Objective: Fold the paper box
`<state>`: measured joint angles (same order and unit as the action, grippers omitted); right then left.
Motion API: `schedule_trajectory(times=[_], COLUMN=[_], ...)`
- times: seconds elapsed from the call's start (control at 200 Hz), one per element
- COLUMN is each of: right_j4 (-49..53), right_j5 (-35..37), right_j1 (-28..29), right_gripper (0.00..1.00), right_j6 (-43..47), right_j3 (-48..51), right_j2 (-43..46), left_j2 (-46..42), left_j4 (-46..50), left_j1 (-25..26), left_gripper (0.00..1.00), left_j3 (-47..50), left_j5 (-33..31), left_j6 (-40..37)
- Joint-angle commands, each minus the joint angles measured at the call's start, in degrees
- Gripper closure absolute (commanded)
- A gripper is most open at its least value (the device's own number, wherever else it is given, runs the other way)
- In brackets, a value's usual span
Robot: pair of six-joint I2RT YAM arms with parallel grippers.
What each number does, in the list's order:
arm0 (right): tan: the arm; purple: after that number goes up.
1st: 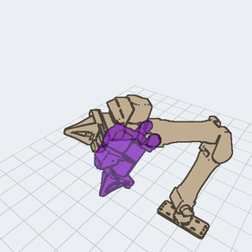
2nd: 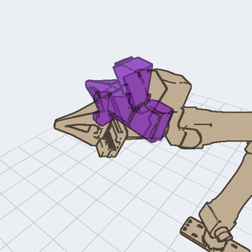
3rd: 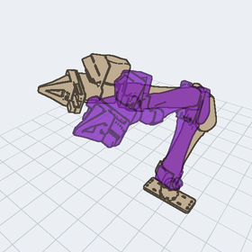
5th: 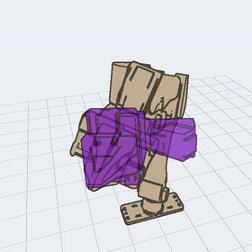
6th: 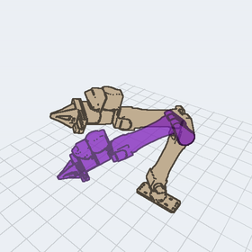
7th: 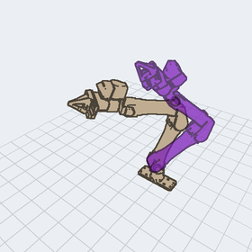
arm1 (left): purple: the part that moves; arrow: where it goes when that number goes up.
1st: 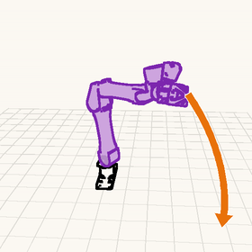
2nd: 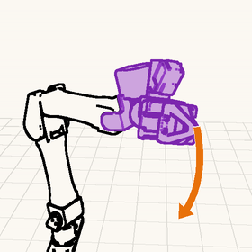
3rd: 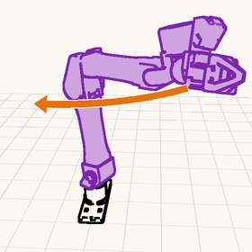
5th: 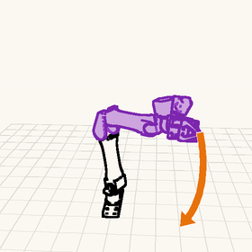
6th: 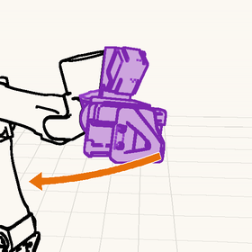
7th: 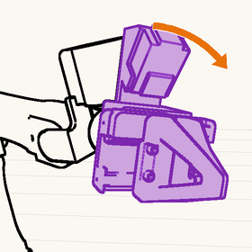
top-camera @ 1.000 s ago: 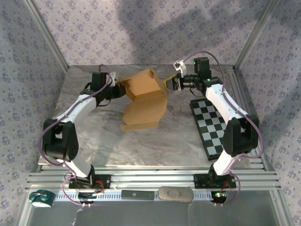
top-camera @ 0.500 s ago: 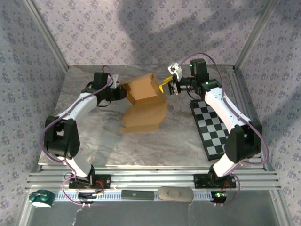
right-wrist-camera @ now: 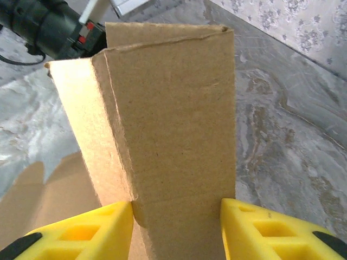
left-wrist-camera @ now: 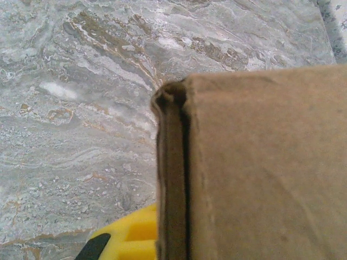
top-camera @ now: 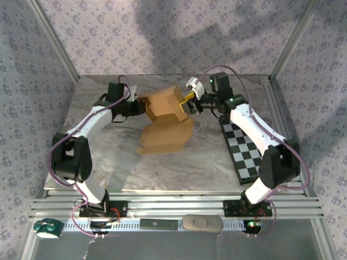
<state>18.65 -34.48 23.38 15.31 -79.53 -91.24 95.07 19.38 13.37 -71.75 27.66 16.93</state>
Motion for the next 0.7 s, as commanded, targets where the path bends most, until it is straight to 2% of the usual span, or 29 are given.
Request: schedule_trajectory(times=[0.0,0.695], right_j4=[-0.4,-7.2], right_j5=[6.9,24.5], right_j1=[1.8,7.2], right_gripper=[0.52,0.5], right_j6=[3.1,5.0], right_j3=[0.8,3.2], right_j2=[2.0,2.3], left_j2=[0.3,0.0], left_j4=[0.2,3.3], left_j1=[0.9,3.8], left_gripper=[1.0,1.0], left_j3=[-2.4,-4.8], left_j5=[2.0,-1.1], left_j6=[-0.9,-2.1])
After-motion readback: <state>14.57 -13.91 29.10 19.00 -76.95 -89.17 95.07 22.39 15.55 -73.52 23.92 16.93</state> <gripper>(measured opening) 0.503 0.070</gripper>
